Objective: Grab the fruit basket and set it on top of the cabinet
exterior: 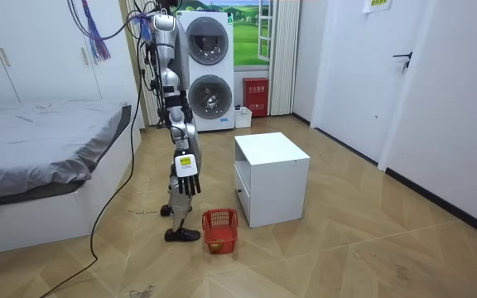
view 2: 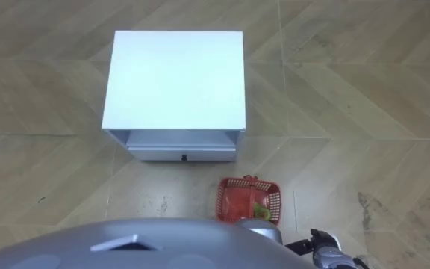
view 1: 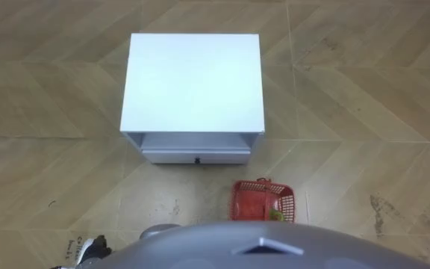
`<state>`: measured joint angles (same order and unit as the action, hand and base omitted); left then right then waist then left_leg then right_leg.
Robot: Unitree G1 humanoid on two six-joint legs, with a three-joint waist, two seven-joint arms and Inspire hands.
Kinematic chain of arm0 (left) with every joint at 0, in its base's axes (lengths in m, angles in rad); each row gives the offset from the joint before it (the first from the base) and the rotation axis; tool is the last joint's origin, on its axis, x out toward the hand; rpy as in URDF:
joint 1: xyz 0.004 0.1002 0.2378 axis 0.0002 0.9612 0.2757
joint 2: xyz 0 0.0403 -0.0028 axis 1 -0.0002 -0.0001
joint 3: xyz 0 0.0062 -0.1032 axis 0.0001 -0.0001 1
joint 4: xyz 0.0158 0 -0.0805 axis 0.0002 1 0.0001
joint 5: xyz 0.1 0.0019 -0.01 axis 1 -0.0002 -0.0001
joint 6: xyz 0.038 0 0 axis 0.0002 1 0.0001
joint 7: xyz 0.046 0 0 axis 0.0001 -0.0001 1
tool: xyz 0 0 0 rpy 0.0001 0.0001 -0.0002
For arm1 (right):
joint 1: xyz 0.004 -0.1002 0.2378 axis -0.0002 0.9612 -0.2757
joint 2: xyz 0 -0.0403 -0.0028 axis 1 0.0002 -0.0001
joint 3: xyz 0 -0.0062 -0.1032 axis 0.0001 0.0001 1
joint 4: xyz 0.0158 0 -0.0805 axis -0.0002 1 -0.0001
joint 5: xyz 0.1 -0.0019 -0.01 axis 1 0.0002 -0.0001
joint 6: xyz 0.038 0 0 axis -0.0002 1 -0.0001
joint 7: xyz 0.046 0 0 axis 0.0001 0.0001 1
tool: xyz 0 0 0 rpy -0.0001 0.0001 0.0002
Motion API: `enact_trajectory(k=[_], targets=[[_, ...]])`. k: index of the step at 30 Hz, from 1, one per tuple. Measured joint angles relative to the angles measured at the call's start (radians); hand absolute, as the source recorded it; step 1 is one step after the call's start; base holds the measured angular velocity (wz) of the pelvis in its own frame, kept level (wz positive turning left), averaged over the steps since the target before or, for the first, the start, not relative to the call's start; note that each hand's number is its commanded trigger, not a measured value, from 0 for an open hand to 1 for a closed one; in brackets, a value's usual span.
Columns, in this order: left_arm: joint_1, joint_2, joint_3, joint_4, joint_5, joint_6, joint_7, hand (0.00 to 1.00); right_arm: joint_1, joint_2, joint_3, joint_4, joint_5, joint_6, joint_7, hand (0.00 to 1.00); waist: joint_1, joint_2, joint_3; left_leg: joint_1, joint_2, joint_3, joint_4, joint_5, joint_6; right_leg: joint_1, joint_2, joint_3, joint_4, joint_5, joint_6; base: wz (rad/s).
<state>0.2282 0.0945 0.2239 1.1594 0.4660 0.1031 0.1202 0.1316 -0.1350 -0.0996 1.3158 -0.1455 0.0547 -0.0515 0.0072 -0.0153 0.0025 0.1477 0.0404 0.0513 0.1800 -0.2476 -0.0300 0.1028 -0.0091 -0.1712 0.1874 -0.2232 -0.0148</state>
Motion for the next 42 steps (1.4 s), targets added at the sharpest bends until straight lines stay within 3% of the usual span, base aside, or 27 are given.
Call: enact_trajectory(k=[32,41,42], targets=[[0.008,0.0,0.007,0.006,0.0,0.001,0.005,0.0,-0.004,0.002,-0.008,0.0,0.023,-0.01,-0.027,0.0,0.0,-0.007,0.0002,-0.001,-0.001,0.001,0.0,0.0,0.0,0.002,-0.004,-0.009,0.002,0.0,0.001,0.0],[-0.009,0.003,0.01,-0.001,0.0,-0.001,0.004,0.0,-0.007,0.001,-0.015,-0.031,0.039,-0.008,-0.036,0.0,-0.002,-0.009,-0.0043,-0.076,-0.003,0.021,0.043,-0.003,0.005,-0.092,-0.022,-0.006,0.072,0.0,0.001,-0.04],[-0.02,0.008,0.012,0.005,0.0,-0.001,0.002,0.0,-0.02,0.001,-0.014,-0.03,0.039,-0.006,-0.036,0.0,0.0,-0.006,0.0044,-0.1,-0.003,0.033,0.078,-0.008,0.014,-0.114,-0.025,0.003,0.102,0.001,0.0,-0.14]])
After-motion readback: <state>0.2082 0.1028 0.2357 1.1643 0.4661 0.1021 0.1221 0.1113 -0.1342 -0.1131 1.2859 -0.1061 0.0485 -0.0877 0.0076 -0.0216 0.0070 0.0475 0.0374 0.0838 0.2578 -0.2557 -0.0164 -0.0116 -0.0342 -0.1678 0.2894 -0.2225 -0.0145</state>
